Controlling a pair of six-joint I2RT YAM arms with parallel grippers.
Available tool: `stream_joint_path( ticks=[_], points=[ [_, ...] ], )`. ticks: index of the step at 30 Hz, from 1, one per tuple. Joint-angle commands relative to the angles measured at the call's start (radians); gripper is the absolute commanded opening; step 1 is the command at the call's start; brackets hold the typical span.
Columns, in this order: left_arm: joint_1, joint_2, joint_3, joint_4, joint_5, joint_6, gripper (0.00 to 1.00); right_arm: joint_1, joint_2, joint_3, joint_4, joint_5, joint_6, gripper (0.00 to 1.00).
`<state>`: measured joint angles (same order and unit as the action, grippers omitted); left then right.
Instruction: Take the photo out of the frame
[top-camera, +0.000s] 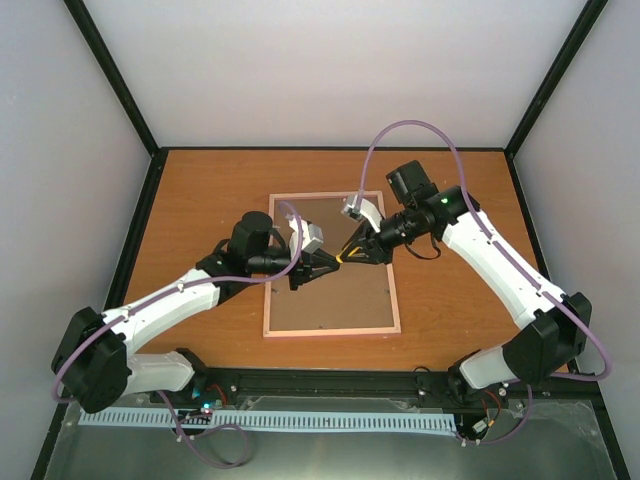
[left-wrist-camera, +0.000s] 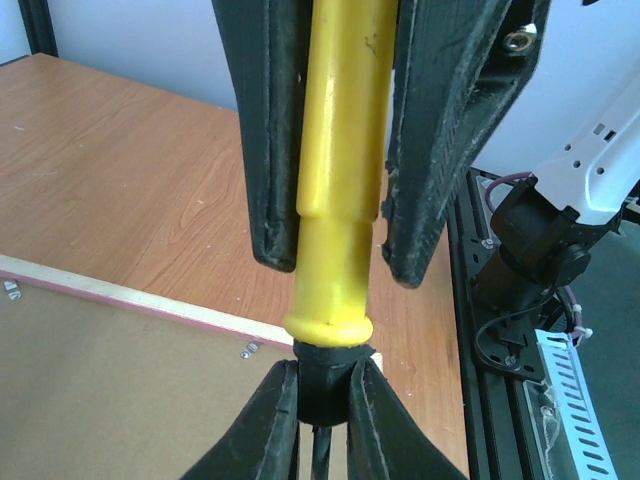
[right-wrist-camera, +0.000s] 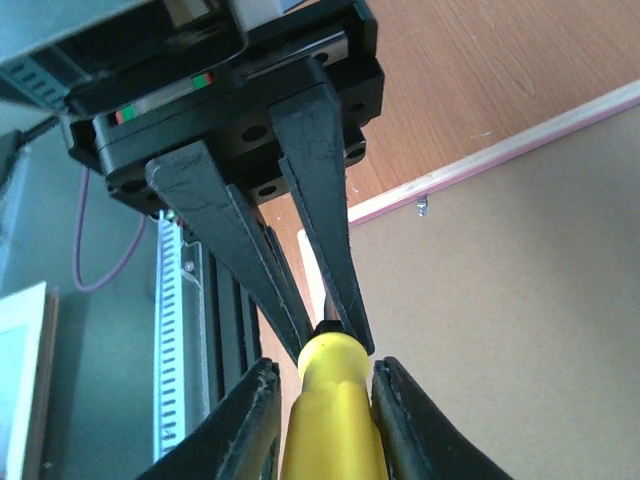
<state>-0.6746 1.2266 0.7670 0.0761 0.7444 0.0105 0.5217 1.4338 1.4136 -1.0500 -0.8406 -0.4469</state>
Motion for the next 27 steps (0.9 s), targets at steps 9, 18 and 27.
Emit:
stream_joint_path(
  ticks=[9,18,27],
  points=[
    [0.001,-0.022,0.023,-0.007,-0.028,0.035,0.01,0.022,0.011,0.005,0.012,-0.046,0.027,0.19],
    [0.001,-0.017,0.089,-0.116,-0.172,-0.004,0.13,-0.097,-0.053,-0.032,0.06,-0.054,0.089,0.03],
    [0.001,-0.103,0.128,-0.311,-0.682,-0.273,0.69,-0.373,-0.179,-0.293,0.19,-0.057,0.088,0.03]
  ],
)
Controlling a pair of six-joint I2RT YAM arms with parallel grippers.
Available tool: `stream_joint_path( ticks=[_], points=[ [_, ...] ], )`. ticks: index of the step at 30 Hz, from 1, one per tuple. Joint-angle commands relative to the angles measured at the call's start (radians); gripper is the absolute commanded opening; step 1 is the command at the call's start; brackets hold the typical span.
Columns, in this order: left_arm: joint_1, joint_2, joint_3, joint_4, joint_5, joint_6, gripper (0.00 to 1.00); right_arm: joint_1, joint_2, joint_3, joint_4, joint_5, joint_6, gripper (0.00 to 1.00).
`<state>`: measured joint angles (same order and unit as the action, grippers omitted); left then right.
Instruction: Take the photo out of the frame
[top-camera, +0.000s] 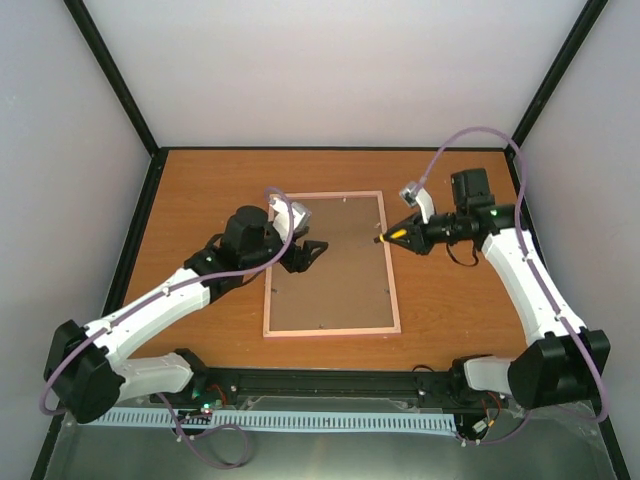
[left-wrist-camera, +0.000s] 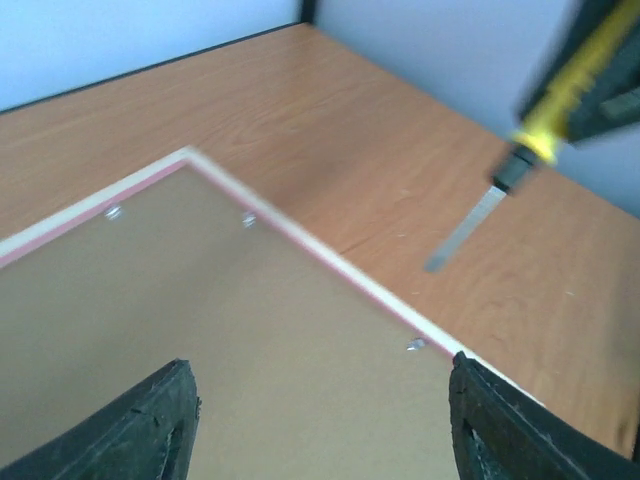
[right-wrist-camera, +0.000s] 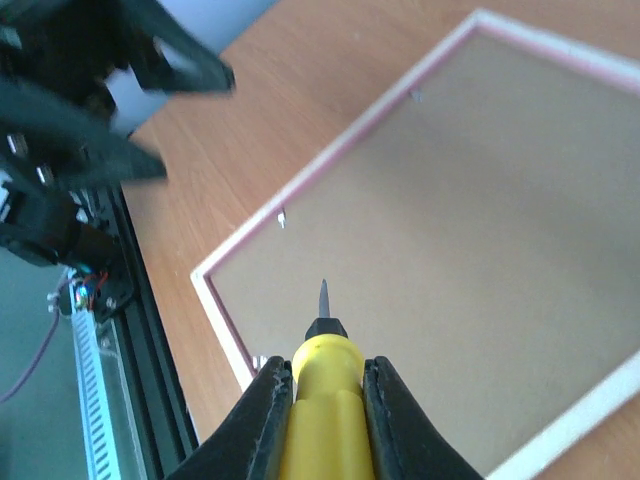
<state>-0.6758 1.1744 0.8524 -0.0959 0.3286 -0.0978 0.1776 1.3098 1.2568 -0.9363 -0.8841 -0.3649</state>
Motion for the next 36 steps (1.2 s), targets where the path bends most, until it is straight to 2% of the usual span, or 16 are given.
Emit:
stream_joint_path(
  ticks=[1,6,8,10,17,22,28,36],
  points=[
    [0.002,-0.064,0.034,-0.169,-0.303,-0.211,0.68,-0.039,-0.076,-0.178,0.103,-0.005,-0.002,0.03],
    [0.003,-0.151,-0.059,-0.312,-0.457,-0.48,0.68,-0.047,-0.14,-0.367,0.226,0.025,-0.038,0.03],
    [0.002,-0.178,-0.106,-0.359,-0.482,-0.575,0.67,-0.046,-0.13,-0.372,0.204,0.002,-0.066,0.03],
    [0.003,-0.186,-0.141,-0.427,-0.509,-0.68,0.61,-0.047,-0.122,-0.361,0.191,0.001,-0.075,0.03],
    [0.003,-0.157,-0.239,-0.594,-0.465,-0.881,0.56,-0.047,-0.144,-0.38,0.207,-0.029,-0.074,0.03],
    [0.002,-0.186,-0.322,-0.535,-0.356,-0.879,0.53,-0.047,-0.163,-0.379,0.216,-0.02,-0.068,0.03],
    [0.002,-0.076,-0.324,-0.434,-0.374,-0.841,0.52,-0.048,-0.172,-0.38,0.214,-0.001,-0.071,0.03],
    [0.003,0.038,-0.32,-0.341,-0.386,-0.795,0.36,-0.047,-0.165,-0.383,0.216,0.005,-0.076,0.03]
  ],
)
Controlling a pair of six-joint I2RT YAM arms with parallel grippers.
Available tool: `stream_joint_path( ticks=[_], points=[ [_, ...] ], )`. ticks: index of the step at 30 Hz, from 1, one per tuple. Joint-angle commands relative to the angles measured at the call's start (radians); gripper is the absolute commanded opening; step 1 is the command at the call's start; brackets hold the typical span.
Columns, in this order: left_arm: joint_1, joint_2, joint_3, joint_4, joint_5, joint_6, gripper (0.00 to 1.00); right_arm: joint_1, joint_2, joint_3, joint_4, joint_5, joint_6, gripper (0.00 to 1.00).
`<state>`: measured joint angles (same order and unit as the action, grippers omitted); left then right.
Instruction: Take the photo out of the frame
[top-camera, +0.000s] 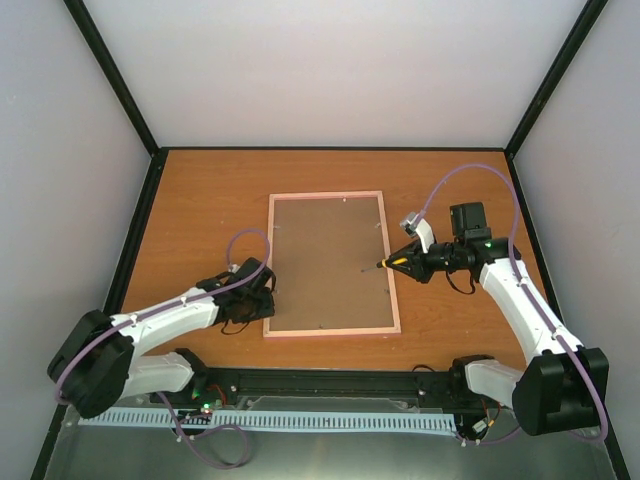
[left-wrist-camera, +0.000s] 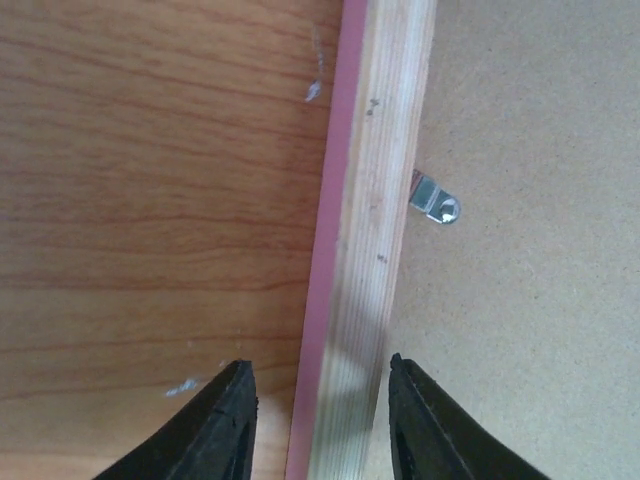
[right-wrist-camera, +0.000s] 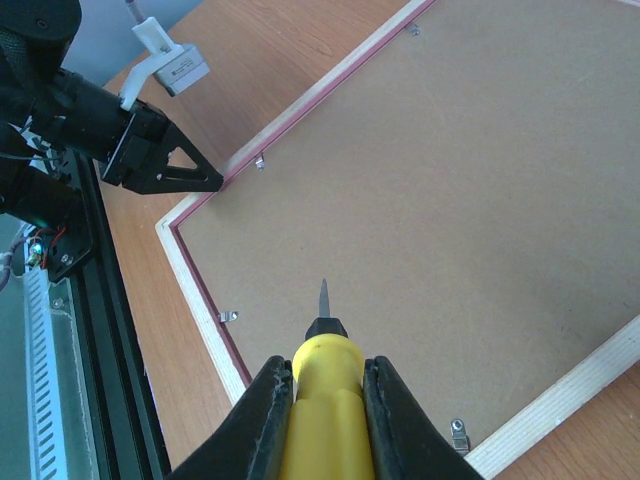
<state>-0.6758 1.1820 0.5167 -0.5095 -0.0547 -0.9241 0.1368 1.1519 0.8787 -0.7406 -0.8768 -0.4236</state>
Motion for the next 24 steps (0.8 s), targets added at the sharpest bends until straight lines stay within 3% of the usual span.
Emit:
stream_joint_path(
  ticks=[1,16,24],
  points=[
    [0.003,0.038,0.016,0.08,-0.005,0.039,0.35,-0.006,-0.003,-0.004,0.019,-0.002,-0.019,0.03],
    [-0.002,0.166,0.052,0.212,0.044,0.202,0.13,-0.006,0.014,-0.002,0.014,-0.002,-0.025,0.03],
    [-0.069,0.235,0.088,0.288,0.067,0.323,0.07,-0.006,0.026,0.002,0.012,-0.004,-0.026,0.04]
  ],
)
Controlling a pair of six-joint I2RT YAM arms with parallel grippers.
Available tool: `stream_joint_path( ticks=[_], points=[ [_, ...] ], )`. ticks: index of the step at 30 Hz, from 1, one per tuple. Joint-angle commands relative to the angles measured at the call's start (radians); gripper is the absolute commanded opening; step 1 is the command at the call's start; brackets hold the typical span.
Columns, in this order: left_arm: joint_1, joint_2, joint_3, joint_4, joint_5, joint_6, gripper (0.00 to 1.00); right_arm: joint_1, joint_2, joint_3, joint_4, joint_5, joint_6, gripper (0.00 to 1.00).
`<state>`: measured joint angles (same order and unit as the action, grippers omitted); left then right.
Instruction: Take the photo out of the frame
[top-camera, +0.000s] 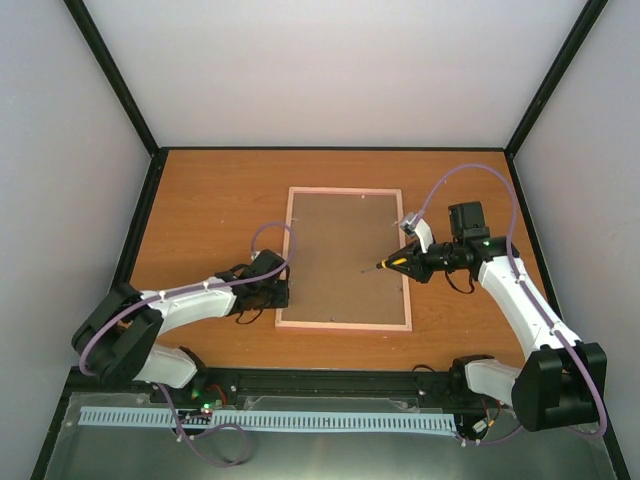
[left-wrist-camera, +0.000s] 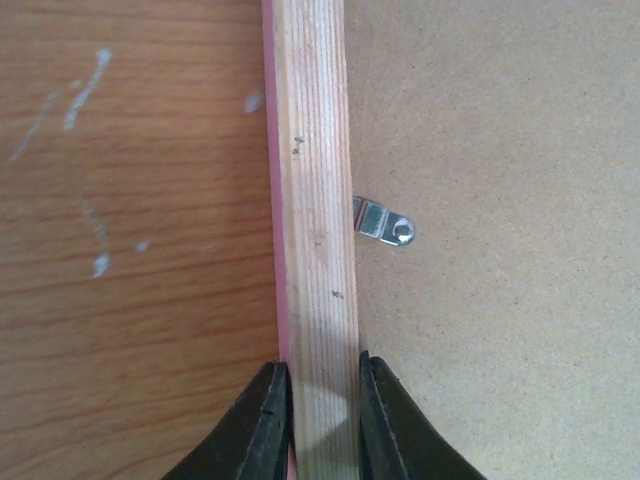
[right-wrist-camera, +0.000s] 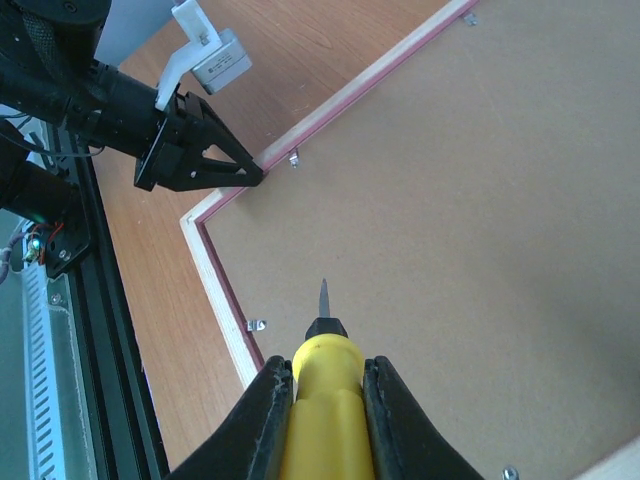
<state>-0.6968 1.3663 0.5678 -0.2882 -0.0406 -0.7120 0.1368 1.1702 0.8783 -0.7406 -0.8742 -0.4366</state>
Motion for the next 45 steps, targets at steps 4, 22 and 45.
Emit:
stream_joint_path(
  ticks=[4,22,45],
  points=[
    [-0.075,0.106,0.062,0.074,0.053,0.128,0.05,-0.006,0.015,0.003,0.012,-0.012,-0.016,0.04],
    [0.041,-0.009,0.436,-0.201,-0.05,0.326,1.0,-0.006,0.0,0.009,0.025,0.014,-0.01,0.04],
    [0.382,-0.082,0.306,0.196,-0.067,0.062,1.0,0.406,0.332,0.386,-0.018,0.371,-0.004,0.03]
  ],
)
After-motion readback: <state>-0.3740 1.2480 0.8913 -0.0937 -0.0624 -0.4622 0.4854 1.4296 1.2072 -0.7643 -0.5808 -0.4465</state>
